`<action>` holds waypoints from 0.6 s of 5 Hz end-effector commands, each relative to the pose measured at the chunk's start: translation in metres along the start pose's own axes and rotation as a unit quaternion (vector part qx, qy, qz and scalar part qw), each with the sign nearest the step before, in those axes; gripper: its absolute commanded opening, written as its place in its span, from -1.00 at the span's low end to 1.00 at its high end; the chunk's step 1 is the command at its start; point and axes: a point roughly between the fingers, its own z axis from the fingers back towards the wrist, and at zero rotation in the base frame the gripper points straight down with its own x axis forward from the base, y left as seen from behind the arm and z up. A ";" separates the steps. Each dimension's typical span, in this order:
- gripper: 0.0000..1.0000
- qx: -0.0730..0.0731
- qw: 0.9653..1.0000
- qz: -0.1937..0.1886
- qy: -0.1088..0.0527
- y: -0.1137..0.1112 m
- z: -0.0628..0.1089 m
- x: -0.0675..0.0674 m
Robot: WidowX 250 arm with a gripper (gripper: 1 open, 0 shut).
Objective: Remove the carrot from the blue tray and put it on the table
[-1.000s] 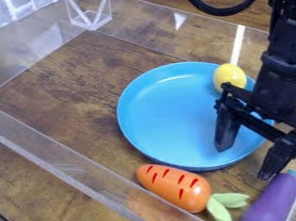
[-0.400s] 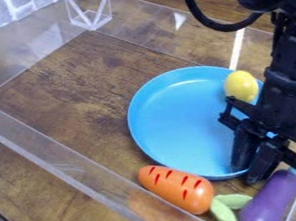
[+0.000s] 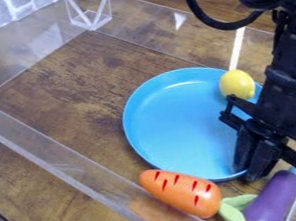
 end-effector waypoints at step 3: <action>-1.00 -0.001 1.000 -0.013 -0.008 -0.006 0.014 -0.008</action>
